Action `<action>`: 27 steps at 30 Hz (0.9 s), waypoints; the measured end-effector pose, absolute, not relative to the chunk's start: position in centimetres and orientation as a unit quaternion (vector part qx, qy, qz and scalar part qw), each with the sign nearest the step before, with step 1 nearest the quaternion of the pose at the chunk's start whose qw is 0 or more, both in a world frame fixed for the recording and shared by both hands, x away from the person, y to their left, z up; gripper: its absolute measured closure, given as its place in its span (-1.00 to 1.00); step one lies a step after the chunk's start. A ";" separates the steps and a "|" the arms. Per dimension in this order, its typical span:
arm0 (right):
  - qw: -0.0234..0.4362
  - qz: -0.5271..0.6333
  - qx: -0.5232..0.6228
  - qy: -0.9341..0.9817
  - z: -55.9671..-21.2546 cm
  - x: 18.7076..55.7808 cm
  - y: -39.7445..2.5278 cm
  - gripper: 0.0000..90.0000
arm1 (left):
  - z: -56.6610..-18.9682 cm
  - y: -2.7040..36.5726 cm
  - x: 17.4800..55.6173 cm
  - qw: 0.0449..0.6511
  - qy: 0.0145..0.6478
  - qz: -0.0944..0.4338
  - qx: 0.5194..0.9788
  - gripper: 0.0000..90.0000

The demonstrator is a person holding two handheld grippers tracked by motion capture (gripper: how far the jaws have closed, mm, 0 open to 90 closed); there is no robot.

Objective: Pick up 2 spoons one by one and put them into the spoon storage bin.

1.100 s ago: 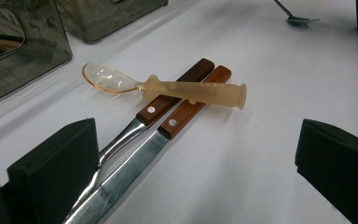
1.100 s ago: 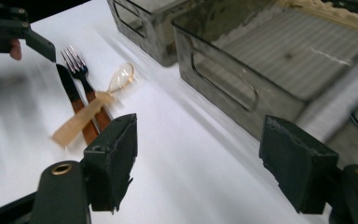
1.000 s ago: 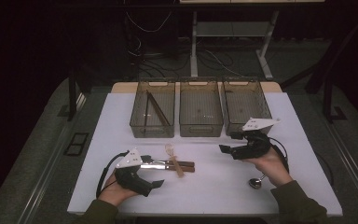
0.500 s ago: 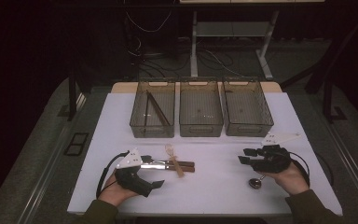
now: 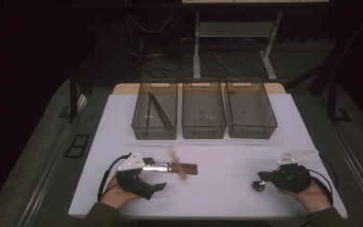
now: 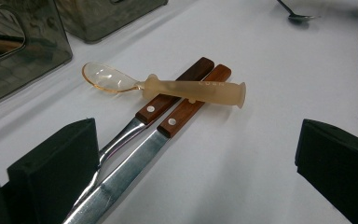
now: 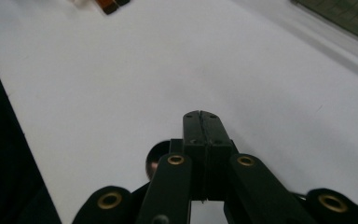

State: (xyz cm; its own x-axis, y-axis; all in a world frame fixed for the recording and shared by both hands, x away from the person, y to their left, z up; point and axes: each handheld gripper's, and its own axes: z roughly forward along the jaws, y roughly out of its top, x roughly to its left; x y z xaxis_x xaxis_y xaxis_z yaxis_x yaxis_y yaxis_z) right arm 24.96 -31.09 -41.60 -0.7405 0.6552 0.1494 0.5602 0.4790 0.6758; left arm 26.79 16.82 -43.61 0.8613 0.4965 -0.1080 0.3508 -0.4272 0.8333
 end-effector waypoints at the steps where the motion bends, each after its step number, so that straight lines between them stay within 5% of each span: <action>1: 0.066 0.366 0.355 0.858 -41.7 24.8 -31.2 1.00 | -43.6 16.8 26.8 0.473 0.252 0.077 0.841 -1.00; 27: 0.031 0.335 0.357 0.872 -44.1 23.4 -32.0 1.00 | -43.6 16.8 26.7 0.471 0.254 0.079 0.841 -1.00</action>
State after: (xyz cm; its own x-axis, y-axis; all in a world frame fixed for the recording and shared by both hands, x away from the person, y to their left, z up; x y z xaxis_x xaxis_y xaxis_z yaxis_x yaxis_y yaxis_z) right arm 23.40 -31.98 -44.06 -0.7432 0.6432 0.1842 0.6011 0.5211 0.6059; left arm 26.74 16.82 -43.59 0.8581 0.5020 -0.1078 0.3538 -0.4259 0.8328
